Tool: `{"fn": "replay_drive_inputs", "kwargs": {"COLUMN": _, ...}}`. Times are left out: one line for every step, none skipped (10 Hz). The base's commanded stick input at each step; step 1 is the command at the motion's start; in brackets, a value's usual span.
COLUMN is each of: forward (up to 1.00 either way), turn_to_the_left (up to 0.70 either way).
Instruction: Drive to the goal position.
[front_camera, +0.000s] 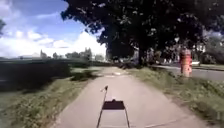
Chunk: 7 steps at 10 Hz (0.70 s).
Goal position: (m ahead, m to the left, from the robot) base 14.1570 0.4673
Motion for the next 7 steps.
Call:
{"fn": "replay_drive_inputs", "kwargs": {"forward": 1.00, "turn_to_the_left": 0.00}}
{"fn": "replay_drive_inputs", "kwargs": {"forward": 1.00, "turn_to_the_left": 0.00}}
{"fn": "replay_drive_inputs", "kwargs": {"forward": 1.00, "turn_to_the_left": 0.00}}
{"fn": "replay_drive_inputs", "kwargs": {"forward": 1.00, "turn_to_the_left": 0.00}}
{"fn": "replay_drive_inputs", "kwargs": {"forward": 1.00, "turn_to_the_left": 0.00}}
{"fn": "replay_drive_inputs", "kwargs": {"forward": 1.00, "turn_to_the_left": 0.00}}
{"fn": "replay_drive_inputs", "kwargs": {"forward": 1.00, "turn_to_the_left": 0.00}}
